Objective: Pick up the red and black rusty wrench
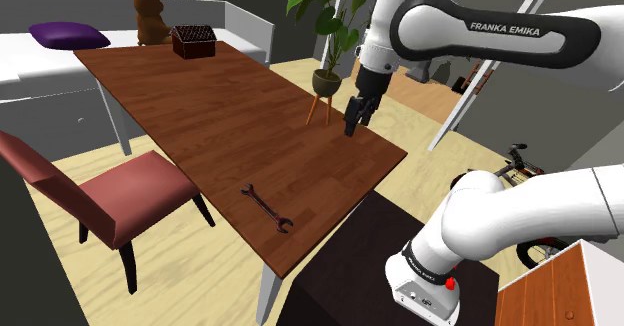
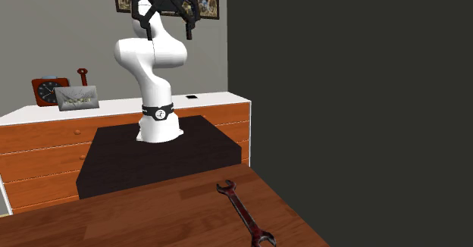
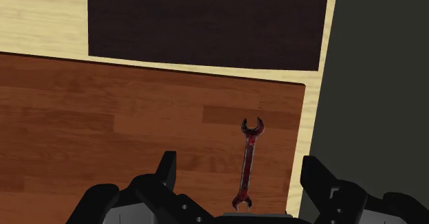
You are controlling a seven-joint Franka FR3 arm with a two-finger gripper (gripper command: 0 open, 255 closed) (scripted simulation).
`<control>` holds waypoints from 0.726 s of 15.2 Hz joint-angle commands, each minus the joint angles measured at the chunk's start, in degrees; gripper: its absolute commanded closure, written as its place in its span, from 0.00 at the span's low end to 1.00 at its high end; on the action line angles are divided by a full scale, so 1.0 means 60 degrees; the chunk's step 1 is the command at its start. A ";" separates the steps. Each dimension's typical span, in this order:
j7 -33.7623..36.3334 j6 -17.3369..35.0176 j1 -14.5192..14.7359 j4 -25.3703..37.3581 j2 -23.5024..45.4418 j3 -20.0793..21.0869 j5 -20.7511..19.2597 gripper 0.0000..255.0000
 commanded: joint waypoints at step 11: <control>0.1076 0.4457 0.0286 -0.1327 0.2833 0.0956 0.0347 0.00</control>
